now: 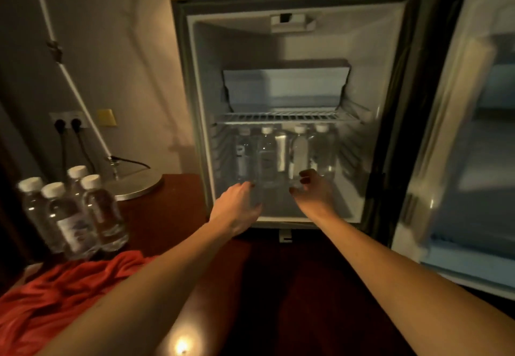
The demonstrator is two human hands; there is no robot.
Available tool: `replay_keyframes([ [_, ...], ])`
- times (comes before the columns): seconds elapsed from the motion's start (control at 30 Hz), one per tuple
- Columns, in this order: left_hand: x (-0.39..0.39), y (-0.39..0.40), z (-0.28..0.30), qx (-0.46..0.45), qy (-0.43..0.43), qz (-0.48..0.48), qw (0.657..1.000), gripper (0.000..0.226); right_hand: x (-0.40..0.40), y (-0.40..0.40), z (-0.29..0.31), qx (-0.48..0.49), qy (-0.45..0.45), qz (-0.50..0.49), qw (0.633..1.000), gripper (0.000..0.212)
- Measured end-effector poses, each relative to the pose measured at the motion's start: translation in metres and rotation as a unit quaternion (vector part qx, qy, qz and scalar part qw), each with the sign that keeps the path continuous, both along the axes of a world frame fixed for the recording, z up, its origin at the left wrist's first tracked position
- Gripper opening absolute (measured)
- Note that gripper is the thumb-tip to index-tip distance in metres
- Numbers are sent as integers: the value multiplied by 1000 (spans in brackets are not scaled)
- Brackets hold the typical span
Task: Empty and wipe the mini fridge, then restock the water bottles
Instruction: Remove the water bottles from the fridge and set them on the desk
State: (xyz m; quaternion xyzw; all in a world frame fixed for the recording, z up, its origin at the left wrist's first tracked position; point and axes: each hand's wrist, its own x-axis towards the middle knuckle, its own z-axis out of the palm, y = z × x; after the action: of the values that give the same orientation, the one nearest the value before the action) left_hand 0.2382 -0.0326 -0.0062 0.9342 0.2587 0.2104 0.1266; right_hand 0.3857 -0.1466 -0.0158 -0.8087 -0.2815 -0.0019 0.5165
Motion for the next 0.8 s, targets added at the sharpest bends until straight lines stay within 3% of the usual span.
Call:
replay_keyframes([
  [0.17,50,12,-4,-74,-33,39,996,63,37,9,1,5,-19,-16,1000,46],
  [0.33,79,42,-1,-135,-108,120,978,77,48,51,0,28,-3,50,998,61],
  [0.6,109,64,4,-170,-207,110,957,89,53,109,1,68,-10,90,994,84],
  [0.7,119,70,2,-185,-247,108,945,93,61,123,-1,88,-31,77,993,85],
  [0.8,127,75,-2,-179,-265,125,939,86,67,129,-2,102,-47,71,991,65],
])
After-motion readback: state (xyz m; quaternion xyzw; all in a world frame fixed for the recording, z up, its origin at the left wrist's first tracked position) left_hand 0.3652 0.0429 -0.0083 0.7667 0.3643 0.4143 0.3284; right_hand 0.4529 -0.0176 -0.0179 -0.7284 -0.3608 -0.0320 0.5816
